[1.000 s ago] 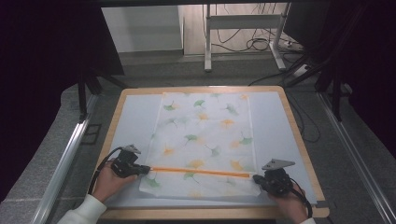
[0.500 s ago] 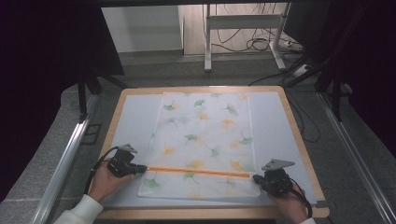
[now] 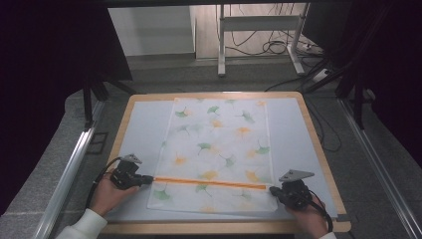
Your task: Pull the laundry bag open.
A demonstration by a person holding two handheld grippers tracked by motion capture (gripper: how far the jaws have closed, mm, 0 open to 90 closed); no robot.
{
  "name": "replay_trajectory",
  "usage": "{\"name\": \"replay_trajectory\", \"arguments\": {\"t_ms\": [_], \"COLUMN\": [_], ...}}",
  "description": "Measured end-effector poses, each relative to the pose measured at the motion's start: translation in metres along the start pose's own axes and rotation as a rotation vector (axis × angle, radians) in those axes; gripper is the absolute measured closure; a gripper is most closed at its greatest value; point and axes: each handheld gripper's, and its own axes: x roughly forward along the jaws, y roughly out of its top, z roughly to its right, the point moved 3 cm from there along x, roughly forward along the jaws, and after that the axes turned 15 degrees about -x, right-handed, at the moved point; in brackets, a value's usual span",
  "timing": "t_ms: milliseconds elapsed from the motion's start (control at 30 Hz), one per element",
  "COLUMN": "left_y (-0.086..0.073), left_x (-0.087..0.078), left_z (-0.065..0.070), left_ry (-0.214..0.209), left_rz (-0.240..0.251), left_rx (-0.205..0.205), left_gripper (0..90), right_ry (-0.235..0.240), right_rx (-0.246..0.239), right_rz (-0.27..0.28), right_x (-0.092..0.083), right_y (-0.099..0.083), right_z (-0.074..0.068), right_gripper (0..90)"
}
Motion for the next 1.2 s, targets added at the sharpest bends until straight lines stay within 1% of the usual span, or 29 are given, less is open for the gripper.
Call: {"name": "replay_trajectory", "arguments": {"t_ms": [100, 167, 267, 300, 467, 500, 567, 667, 833, 867, 900, 933, 967, 1000, 1133, 1200], "left_y": [-0.001, 0.0, 0.003, 0.004, 0.01, 0.011, 0.012, 0.013, 0.013, 0.013, 0.013, 0.013, 0.012, 0.012, 0.011, 0.009], "left_x": [-0.006, -0.012, -0.021, -0.024, -0.03, -0.03, -0.029, -0.027, -0.024, -0.024, -0.023, -0.022, -0.021, -0.021, -0.019, -0.017], "left_z": [-0.001, -0.002, -0.005, -0.006, -0.005, -0.004, -0.001, 0.002, 0.009, 0.01, 0.011, 0.012, 0.013, 0.013, 0.014, 0.013], "left_ry": [-0.007, -0.012, -0.026, -0.031, -0.057, -0.06, -0.062, -0.038, -0.016, -0.019, -0.018, -0.012, 0.003, 0.003, 0.002, 0.003], "left_rz": [0.041, 0.087, 0.134, 0.146, 0.198, 0.204, 0.214, 0.228, 0.232, 0.236, 0.238, 0.243, 0.254, 0.254, 0.267, 0.274], "left_rx": [0.014, 0.001, -0.022, -0.029, -0.057, -0.062, -0.064, -0.059, -0.046, -0.047, -0.045, -0.042, -0.038, -0.038, -0.047, -0.051], "left_gripper": [80.4, 75.8, 70.5, 68.7, 66.0, 64.2, 64.0, 63.1, 62.0, 62.0, 61.8, 61.8, 61.3, 61.0, 59.4, 59.4], "right_ry": [-0.008, -0.007, 0.001, 0.001, -0.005, -0.004, -0.003, -0.002, 0.007, 0.007, 0.014, 0.014, 0.014, 0.014, 0.003, 0.0], "right_rx": [-0.008, -0.005, 0.009, 0.008, 0.002, 0.006, 0.007, 0.009, 0.012, 0.012, 0.009, 0.009, 0.007, 0.007, -0.012, -0.008], "right_rz": [0.003, 0.006, 0.008, 0.007, 0.01, 0.01, 0.011, 0.014, 0.011, 0.011, 0.037, 0.037, 0.062, 0.062, 0.099, 0.109], "right_x": [0.0, 0.0, -0.001, -0.001, -0.001, -0.001, -0.001, -0.001, -0.003, -0.003, -0.006, -0.006, -0.009, -0.009, -0.011, -0.01], "right_y": [0.0, 0.0, -0.001, -0.001, -0.001, -0.001, -0.001, -0.001, 0.0, 0.0, 0.001, 0.001, 0.005, 0.005, 0.01, 0.011], "right_z": [-0.001, -0.001, 0.0, 0.0, -0.001, -0.001, -0.001, -0.001, 0.0, 0.0, 0.0, 0.0, -0.001, -0.001, 0.0, 0.002], "right_gripper": [90.0, 89.9, 89.9, 89.9, 89.9, 89.9, 89.8, 89.8, 89.6, 89.6, 89.5, 89.5, 89.2, 89.2, 87.3, 86.9]}}
